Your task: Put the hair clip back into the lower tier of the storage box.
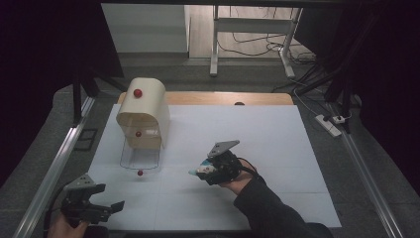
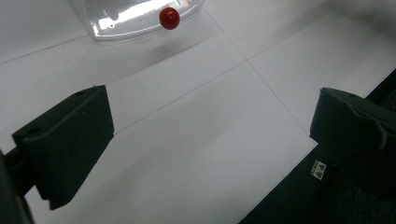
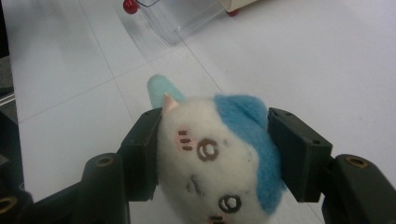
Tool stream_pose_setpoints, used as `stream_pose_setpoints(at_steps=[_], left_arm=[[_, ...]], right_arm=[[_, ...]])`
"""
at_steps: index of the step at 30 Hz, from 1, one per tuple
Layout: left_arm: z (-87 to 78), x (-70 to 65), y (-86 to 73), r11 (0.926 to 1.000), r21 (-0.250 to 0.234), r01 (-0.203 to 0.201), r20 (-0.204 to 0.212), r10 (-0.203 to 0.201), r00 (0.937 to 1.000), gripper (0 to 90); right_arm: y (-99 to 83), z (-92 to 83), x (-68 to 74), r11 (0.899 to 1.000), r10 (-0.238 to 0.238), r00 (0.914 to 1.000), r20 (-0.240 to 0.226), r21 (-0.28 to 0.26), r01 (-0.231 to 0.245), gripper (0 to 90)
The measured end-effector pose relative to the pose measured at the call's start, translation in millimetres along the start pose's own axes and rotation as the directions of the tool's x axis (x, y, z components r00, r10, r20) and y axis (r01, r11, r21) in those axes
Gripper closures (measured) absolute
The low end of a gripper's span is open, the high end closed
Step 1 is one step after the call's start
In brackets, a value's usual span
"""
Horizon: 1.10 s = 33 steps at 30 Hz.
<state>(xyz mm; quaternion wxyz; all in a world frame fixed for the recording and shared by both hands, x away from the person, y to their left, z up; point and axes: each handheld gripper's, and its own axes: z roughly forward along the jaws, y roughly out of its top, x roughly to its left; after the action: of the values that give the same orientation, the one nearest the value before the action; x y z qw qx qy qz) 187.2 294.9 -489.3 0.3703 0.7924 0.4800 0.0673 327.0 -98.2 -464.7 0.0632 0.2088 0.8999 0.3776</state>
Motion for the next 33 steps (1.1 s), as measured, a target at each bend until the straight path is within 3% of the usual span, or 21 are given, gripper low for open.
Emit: stream_pose_setpoints(at_steps=[33], left_arm=[[0.1, -0.3, 0.2, 1.0000, 0.004, -0.003, -0.005, 0.003, 1.0000, 0.0]], right_arm=[[44.4, 41.7, 23.0, 0.996, -0.076, 0.9948, -0.068, -0.042, 0.074, 38.0]])
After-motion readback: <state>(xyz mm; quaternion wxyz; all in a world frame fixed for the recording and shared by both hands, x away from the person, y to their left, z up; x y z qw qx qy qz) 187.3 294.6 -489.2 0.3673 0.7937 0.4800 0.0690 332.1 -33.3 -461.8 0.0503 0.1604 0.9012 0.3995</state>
